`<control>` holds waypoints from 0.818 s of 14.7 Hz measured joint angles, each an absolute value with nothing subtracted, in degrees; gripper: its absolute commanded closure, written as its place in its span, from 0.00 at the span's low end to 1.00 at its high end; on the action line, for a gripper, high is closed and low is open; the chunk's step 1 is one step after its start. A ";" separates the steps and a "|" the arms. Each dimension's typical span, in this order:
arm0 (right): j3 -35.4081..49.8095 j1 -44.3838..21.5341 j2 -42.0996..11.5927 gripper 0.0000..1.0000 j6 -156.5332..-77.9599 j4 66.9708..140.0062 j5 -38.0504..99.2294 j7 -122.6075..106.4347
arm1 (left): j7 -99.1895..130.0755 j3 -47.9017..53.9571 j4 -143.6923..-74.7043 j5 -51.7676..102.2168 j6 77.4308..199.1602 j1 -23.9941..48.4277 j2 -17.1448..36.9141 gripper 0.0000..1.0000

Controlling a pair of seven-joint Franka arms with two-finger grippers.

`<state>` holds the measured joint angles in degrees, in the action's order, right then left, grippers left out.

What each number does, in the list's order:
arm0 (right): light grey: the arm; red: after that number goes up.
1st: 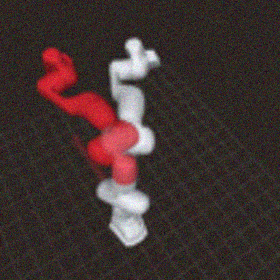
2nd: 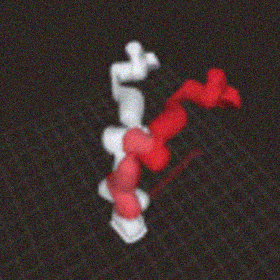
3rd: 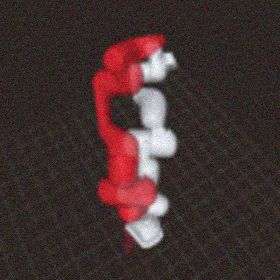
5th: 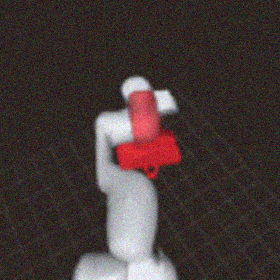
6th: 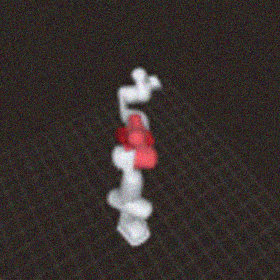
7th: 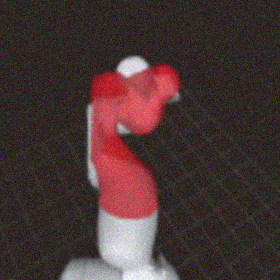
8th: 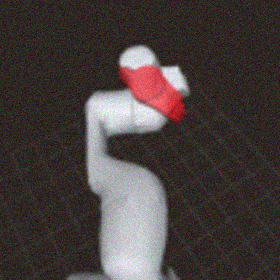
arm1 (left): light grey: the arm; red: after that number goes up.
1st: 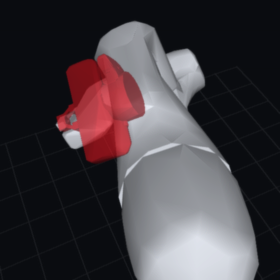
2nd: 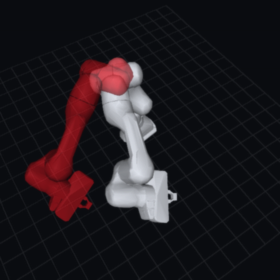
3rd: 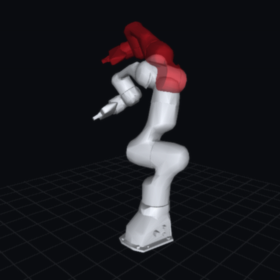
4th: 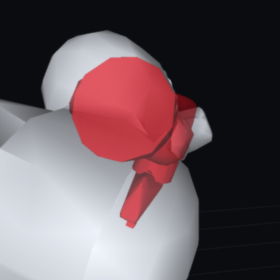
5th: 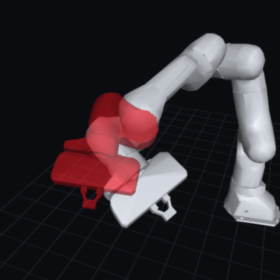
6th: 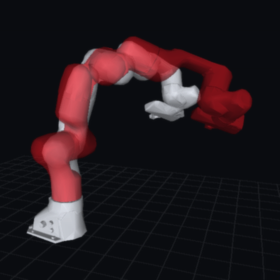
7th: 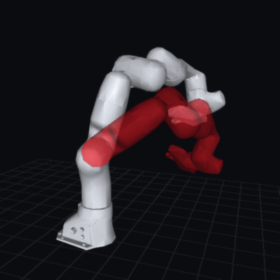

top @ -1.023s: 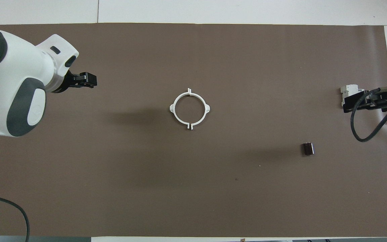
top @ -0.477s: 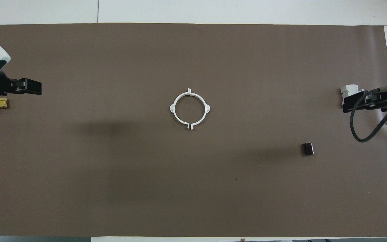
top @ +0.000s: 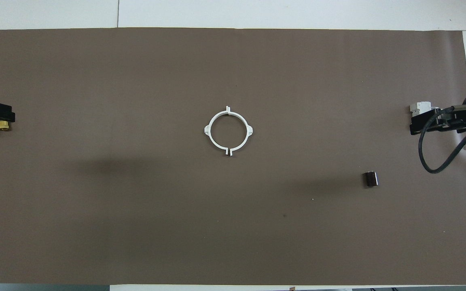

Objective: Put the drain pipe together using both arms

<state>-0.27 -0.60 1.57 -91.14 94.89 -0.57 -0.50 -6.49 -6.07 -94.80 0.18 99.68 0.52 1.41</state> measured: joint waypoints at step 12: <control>-0.27 -0.58 1.57 0.00 -91.14 94.42 -0.57 -0.50 | -6.51 -6.08 -92.96 0.35 94.68 -0.39 0.65 0.00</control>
